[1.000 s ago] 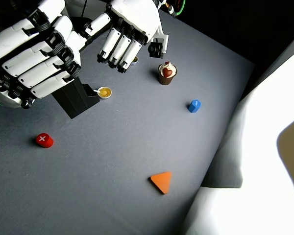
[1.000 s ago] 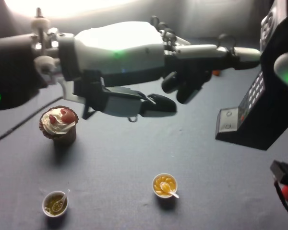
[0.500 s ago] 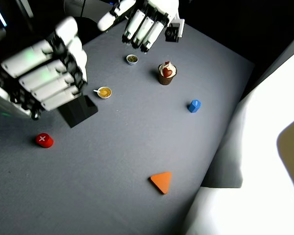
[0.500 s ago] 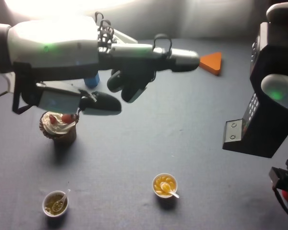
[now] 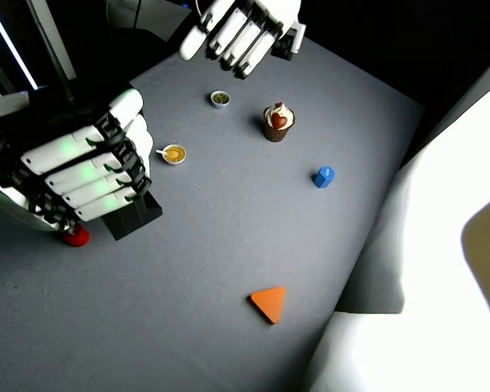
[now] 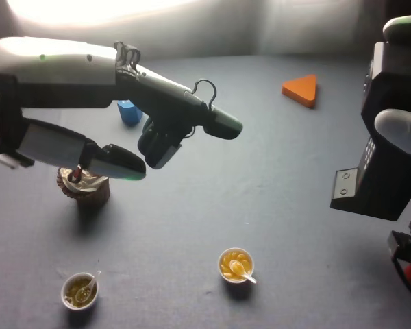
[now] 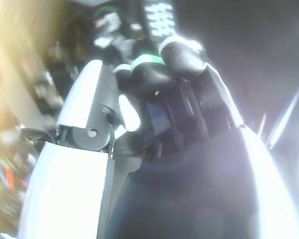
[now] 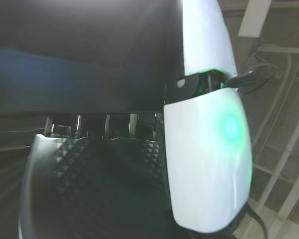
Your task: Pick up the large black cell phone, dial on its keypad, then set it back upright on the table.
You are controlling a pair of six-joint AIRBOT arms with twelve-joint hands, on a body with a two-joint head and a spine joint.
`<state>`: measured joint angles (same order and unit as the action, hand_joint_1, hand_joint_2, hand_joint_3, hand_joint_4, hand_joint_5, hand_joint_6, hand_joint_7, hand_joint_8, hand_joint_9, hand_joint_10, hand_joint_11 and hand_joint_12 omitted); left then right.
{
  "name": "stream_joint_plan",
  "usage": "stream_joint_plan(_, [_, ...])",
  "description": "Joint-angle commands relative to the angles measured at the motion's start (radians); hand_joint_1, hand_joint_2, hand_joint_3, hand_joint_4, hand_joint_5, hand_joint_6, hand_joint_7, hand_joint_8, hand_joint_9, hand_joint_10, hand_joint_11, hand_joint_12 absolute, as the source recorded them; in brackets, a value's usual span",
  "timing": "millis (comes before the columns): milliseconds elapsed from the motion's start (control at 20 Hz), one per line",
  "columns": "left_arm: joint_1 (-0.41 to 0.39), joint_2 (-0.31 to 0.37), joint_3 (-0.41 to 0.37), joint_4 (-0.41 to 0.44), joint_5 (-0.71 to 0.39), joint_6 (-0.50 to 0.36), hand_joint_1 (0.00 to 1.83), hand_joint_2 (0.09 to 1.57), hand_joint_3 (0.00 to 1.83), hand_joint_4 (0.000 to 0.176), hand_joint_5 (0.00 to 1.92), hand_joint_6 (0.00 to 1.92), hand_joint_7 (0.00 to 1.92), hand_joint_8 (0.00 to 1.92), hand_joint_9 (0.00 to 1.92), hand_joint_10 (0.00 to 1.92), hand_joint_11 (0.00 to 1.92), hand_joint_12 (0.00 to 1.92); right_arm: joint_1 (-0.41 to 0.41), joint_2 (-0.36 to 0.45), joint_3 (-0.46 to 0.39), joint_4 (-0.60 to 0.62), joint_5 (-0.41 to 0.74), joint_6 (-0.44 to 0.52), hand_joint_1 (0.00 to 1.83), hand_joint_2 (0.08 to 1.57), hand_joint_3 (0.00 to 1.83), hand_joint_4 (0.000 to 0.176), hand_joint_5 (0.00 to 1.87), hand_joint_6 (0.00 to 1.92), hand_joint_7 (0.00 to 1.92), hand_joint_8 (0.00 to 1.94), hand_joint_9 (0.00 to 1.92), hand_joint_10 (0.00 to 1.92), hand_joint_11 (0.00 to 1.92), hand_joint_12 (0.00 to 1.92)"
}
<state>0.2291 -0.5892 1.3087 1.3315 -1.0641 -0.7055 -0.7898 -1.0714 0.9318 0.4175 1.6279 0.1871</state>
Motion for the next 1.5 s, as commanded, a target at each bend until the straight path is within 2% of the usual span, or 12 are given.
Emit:
stream_joint_plan(0, [-0.044, 0.001, -0.003, -0.066, -0.052, -0.010, 1.27, 1.27, 0.00, 0.000, 0.46, 0.01, 0.70, 1.44, 0.74, 1.06, 0.59, 1.37, 0.002, 0.001, 0.009, -0.031, 0.135, 0.023, 1.48, 1.14, 0.00, 0.000, 0.90, 0.82, 0.77, 1.21, 0.86, 1.26, 0.93, 1.52])
stream_joint_plan(50, [-0.057, 0.000, -0.003, -0.036, -0.053, -0.013, 1.27, 1.27, 0.00, 0.000, 0.46, 0.01, 0.70, 1.44, 0.74, 1.06, 0.59, 1.37, 0.001, -0.004, 0.015, -0.029, 0.135, 0.025, 1.48, 1.14, 0.00, 0.000, 0.90, 0.82, 0.77, 1.21, 0.86, 1.26, 0.93, 1.52])
stream_joint_plan(100, [-0.062, 0.000, -0.007, -0.026, -0.045, -0.022, 0.87, 1.32, 0.01, 0.000, 0.44, 0.00, 0.71, 0.82, 0.74, 0.82, 0.55, 1.26, -0.002, -0.012, 0.024, -0.023, 0.135, 0.029, 1.48, 1.14, 0.00, 0.000, 0.90, 0.81, 0.77, 1.21, 0.86, 1.26, 0.94, 1.51])
stream_joint_plan(150, [-0.062, 0.000, -0.012, -0.028, -0.032, -0.030, 0.57, 1.26, 0.00, 0.000, 0.50, 0.00, 0.71, 0.13, 0.69, 0.24, 0.31, 1.05, -0.004, -0.017, 0.030, -0.016, 0.135, 0.032, 1.48, 1.14, 0.00, 0.000, 0.89, 0.78, 0.78, 1.22, 0.86, 1.26, 0.94, 1.52])
stream_joint_plan(200, [-0.060, 0.000, -0.012, -0.046, -0.030, -0.037, 0.55, 1.24, 0.00, 0.000, 0.53, 0.00, 0.65, 0.03, 0.64, 0.10, 0.26, 0.95, -0.006, -0.023, 0.040, -0.013, 0.135, 0.033, 1.49, 1.14, 0.00, 0.000, 0.85, 0.81, 0.77, 1.24, 0.84, 1.31, 0.95, 1.50])
stream_joint_plan(500, [-0.033, 0.000, -0.008, -0.131, -0.026, -0.045, 0.14, 1.26, 0.00, 0.012, 0.28, 0.00, 0.30, 0.00, 0.26, 0.00, 0.00, 0.80, -0.015, -0.053, 0.086, -0.006, 0.136, 0.054, 1.49, 1.12, 0.00, 0.000, 0.86, 0.88, 0.81, 1.18, 0.89, 1.20, 0.99, 1.42])
stream_joint_plan(850, [-0.079, 0.006, -0.037, -0.003, 0.210, -0.356, 0.11, 1.25, 0.00, 0.019, 0.23, 0.00, 0.26, 0.01, 0.24, 0.00, 0.00, 0.70, -0.049, -0.074, 0.119, 0.003, 0.136, 0.076, 1.49, 1.11, 0.00, 0.000, 0.94, 0.79, 0.83, 1.11, 0.93, 1.14, 0.99, 1.40])
stream_joint_plan(900, [-0.080, 0.006, -0.045, 0.029, 0.225, -0.402, 0.08, 1.26, 0.00, 0.021, 0.22, 0.00, 0.26, 0.00, 0.24, 0.00, 0.00, 0.66, -0.055, -0.075, 0.124, 0.003, 0.136, 0.078, 1.40, 1.12, 0.00, 0.000, 0.92, 0.85, 0.86, 1.13, 0.97, 1.22, 1.02, 1.16])
stream_joint_plan(1050, [-0.080, 0.017, -0.070, 0.059, 0.253, -0.519, 0.05, 1.27, 0.00, 0.016, 0.24, 0.01, 0.30, 0.01, 0.27, 0.01, 0.00, 0.70, -0.066, -0.085, 0.147, 0.005, 0.137, 0.087, 1.38, 1.14, 0.00, 0.000, 0.89, 0.88, 0.86, 1.16, 0.97, 1.28, 1.08, 1.03])
stream_joint_plan(1100, [-0.080, 0.019, -0.071, 0.072, 0.263, -0.578, 0.05, 1.27, 0.00, 0.016, 0.24, 0.01, 0.30, 0.01, 0.27, 0.01, 0.00, 0.70, -0.067, -0.087, 0.152, 0.005, 0.137, 0.088, 1.38, 1.14, 0.00, 0.000, 0.89, 0.88, 0.86, 1.16, 0.97, 1.28, 1.08, 1.03])
stream_joint_plan(1150, [-0.074, 0.020, -0.070, 0.075, 0.270, -0.633, 0.05, 1.26, 0.00, 0.010, 0.24, 0.00, 0.28, 0.00, 0.26, 0.00, 0.00, 0.80, -0.067, -0.090, 0.157, 0.006, 0.137, 0.089, 1.47, 1.11, 0.00, 0.000, 0.90, 0.82, 0.86, 1.10, 0.94, 1.19, 1.01, 1.35])
stream_joint_plan(1450, [-0.068, 0.030, -0.077, 0.079, 0.266, -0.750, 0.05, 1.27, 0.00, 0.012, 0.25, 0.00, 0.29, 0.00, 0.25, 0.01, 0.00, 0.81, -0.067, -0.105, 0.184, 0.006, 0.137, 0.096, 1.47, 1.11, 0.00, 0.000, 0.94, 0.79, 0.84, 1.11, 0.93, 1.19, 1.01, 1.34])
